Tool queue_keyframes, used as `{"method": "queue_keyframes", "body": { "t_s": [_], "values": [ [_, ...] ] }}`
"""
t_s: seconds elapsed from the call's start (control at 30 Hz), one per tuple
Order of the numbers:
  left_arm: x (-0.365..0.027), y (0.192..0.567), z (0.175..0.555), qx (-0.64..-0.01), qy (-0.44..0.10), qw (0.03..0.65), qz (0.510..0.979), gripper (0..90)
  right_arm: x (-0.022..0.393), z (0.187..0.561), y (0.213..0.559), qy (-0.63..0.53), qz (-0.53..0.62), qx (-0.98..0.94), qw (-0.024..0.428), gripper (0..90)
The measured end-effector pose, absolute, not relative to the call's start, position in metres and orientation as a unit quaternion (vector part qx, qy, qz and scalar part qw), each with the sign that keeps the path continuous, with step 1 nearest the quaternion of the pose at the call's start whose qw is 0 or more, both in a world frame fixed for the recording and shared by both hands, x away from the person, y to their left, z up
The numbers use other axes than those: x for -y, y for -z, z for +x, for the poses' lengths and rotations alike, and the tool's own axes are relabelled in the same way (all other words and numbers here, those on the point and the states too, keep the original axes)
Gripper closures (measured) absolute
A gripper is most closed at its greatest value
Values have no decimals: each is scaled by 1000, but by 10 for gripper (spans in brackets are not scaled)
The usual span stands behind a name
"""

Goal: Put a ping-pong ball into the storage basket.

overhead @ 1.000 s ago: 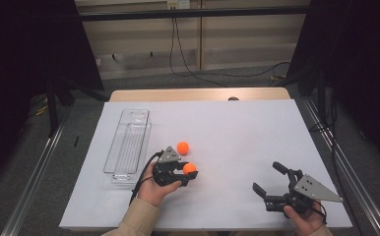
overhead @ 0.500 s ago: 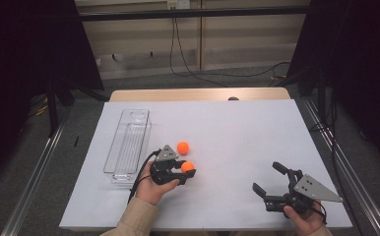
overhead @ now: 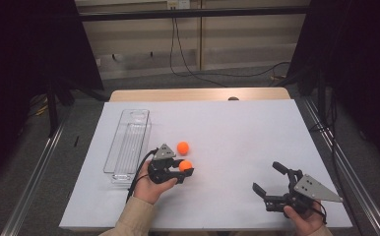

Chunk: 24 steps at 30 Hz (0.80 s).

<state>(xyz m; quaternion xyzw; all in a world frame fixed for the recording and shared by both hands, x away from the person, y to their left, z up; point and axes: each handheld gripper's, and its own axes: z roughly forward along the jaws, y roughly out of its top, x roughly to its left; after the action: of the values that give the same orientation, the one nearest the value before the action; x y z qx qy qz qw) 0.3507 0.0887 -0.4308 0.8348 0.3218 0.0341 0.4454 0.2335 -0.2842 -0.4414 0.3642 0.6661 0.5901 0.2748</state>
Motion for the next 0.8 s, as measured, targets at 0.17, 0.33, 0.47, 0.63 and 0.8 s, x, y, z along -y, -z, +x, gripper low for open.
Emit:
{"method": "queue_keyframes", "body": {
  "t_s": [0.17, 0.33, 0.47, 0.63, 0.8],
  "values": [
    [-90, 430, 351, -323, -36, 445, 835, 508, 285, 234, 441, -591, 364, -665, 276, 32],
    [-91, 430, 351, -325, -35, 444, 835, 508, 284, 233, 441, -590, 364, -666, 275, 32],
    [-92, 429, 352, -328, -36, 445, 833, 508, 284, 233, 441, -590, 364, -666, 275, 32],
    [-94, 428, 352, -328, -37, 443, 833, 508, 284, 233, 441, -591, 364, -666, 275, 32],
    [-95, 428, 352, -332, -36, 444, 831, 508, 284, 233, 441, -591, 365, -665, 276, 32]
  ]
}}
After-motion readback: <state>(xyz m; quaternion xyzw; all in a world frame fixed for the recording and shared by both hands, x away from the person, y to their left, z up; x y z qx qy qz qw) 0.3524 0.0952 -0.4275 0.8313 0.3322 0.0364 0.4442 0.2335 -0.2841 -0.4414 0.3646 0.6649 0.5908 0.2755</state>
